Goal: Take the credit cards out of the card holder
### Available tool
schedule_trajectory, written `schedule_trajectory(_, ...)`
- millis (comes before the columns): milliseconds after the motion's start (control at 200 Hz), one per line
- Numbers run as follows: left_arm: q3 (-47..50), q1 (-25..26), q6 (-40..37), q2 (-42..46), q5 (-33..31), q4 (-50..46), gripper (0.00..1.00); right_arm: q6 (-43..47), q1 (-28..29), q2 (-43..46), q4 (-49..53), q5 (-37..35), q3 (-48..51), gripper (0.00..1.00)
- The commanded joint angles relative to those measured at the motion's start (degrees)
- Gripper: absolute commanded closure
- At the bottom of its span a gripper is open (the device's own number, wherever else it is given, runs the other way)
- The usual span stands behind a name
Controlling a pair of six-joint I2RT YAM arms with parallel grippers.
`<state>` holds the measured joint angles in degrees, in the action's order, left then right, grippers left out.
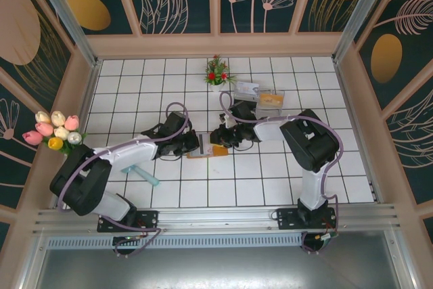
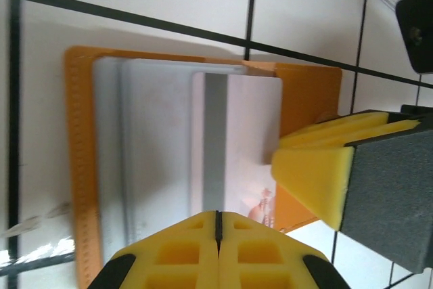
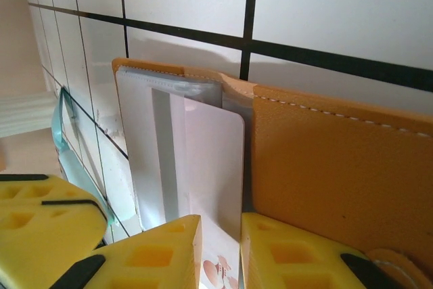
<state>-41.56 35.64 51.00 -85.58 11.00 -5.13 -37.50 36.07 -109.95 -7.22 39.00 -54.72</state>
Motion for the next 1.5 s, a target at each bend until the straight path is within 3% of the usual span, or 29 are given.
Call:
schedule_trajectory(0,-2.1,-0.3,-1.1,-3.5,3.1,2.8,0.97,-0.1,-0.6,-0.9,3.0,-2.2,0.4,0.74)
schedule_trajectory(210,-3.1,-0.3,0.0,-7.8,-5.1,-2.9,1.00,-0.6,-0.6,-1.1,2.4,-1.8,0.8,0.71)
schedule_trajectory(580,1.1,-0.3,1.7,-9.3,-4.9,-2.9,1.00,-1.1,-0.3,-3.1,0.5,2.5,0.3,0.72)
schedule_trajectory(1086,3.2,-0.3,2.6,-8.5,-5.1,-2.9,1.00,-4.6,-1.1,-3.1,-12.2,8.9,4.4,0.79)
schedule_trajectory(1321,2.4,-0.3,2.6,-7.3,-5.9,-4.2,1.00,-4.7,-1.8,-1.7,-13.1,8.1,6.1,0.89)
schedule_trajectory(1496,1.4,-0.2,2.5,-5.8,-5.9,-5.1,0.90,-3.5,-4.3,3.2,-10.6,6.8,8.4,1.00)
